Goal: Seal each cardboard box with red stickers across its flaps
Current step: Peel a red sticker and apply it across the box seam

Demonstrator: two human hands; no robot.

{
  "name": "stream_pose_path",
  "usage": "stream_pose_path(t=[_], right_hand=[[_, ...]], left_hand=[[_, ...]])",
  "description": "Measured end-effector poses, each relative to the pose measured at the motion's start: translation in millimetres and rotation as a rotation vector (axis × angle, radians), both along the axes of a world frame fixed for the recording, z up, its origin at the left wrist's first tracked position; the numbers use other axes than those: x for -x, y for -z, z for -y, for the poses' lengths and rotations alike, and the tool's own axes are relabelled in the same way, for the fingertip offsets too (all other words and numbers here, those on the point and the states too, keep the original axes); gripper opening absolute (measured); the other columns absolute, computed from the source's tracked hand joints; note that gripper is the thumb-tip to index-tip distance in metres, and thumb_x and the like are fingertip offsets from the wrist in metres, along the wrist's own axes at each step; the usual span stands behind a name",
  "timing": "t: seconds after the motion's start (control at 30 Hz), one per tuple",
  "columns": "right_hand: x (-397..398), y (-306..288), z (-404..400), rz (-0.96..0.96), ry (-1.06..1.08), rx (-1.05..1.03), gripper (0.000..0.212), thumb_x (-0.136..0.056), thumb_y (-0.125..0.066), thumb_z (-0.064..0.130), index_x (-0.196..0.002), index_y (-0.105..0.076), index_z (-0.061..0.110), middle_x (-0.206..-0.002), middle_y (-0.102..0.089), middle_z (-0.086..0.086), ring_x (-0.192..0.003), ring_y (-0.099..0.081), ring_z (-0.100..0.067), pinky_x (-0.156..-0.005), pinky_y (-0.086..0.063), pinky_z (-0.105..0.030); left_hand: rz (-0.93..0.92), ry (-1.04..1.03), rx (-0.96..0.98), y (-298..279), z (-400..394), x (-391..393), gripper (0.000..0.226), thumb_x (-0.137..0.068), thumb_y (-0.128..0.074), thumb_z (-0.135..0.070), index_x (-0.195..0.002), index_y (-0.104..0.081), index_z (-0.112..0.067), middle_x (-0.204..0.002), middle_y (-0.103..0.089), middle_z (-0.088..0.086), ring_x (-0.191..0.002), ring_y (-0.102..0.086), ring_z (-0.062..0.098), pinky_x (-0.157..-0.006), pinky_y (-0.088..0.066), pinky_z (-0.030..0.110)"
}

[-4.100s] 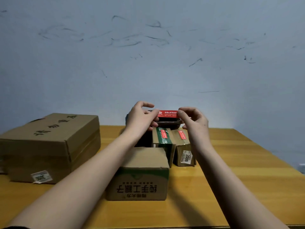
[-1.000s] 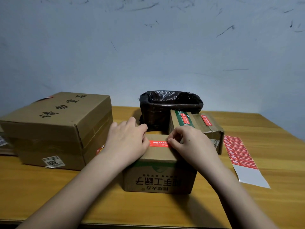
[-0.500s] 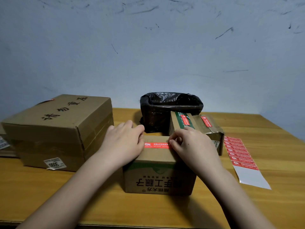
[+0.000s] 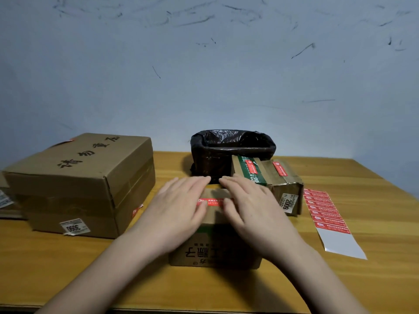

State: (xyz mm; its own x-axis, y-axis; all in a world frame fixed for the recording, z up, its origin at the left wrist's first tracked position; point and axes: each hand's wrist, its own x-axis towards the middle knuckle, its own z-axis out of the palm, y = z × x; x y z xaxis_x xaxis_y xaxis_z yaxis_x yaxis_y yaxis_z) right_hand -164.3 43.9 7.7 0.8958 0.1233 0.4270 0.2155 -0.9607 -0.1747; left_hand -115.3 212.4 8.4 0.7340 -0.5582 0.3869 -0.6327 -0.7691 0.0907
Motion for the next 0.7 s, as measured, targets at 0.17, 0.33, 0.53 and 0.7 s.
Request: stream_pose_path(t=[0.17,0.33,0.53,0.7], right_hand=[[12,10,-6,-0.147,-0.028,0.133,0.091,-0.070,0.009,0.053,-0.152,-0.019,0.024,-0.159,-0.018,0.009,-0.148,-0.003,-0.006,-0.115,0.004,-0.023],[12,15,-8,-0.139,-0.001,0.138,0.094,-0.069,0.009,0.054,-0.152,-0.021,0.022,-0.160,-0.019,0.005,-0.147,-0.010,-0.007,-0.118,-0.002,-0.025],[19,12,0,-0.133,0.062,0.148,0.096,-0.067,0.012,0.055,-0.151,-0.021,0.024,-0.160,-0.018,0.006,-0.147,-0.010,-0.008,-0.118,-0.002,-0.025],[20,16,4,-0.134,0.125,0.115,0.096,-0.067,0.011,0.057,-0.150,-0.024,0.024,-0.160,-0.019,0.005,-0.148,-0.010,-0.010,-0.119,-0.009,-0.033]], left_hand=[[-0.067,0.044,-0.100,14,-3,11,0.087,-0.070,0.013,-0.055,-0.153,-0.003,-0.031,-0.159,-0.006,-0.016,-0.144,0.000,-0.002,-0.115,0.010,0.020],[-0.050,0.036,-0.079,20,0,11,0.087,-0.072,0.008,-0.058,-0.152,-0.012,-0.030,-0.159,-0.012,-0.015,-0.144,-0.006,-0.002,-0.112,0.008,0.017],[-0.047,-0.039,-0.062,16,-6,18,0.084,-0.076,0.004,-0.063,-0.152,-0.010,-0.029,-0.158,-0.010,-0.014,-0.145,-0.007,0.002,-0.107,0.007,0.016],[-0.058,-0.092,-0.053,19,-11,17,0.094,-0.068,0.011,-0.067,-0.151,-0.012,-0.031,-0.158,-0.012,-0.015,-0.145,-0.006,0.002,-0.114,0.001,0.020]])
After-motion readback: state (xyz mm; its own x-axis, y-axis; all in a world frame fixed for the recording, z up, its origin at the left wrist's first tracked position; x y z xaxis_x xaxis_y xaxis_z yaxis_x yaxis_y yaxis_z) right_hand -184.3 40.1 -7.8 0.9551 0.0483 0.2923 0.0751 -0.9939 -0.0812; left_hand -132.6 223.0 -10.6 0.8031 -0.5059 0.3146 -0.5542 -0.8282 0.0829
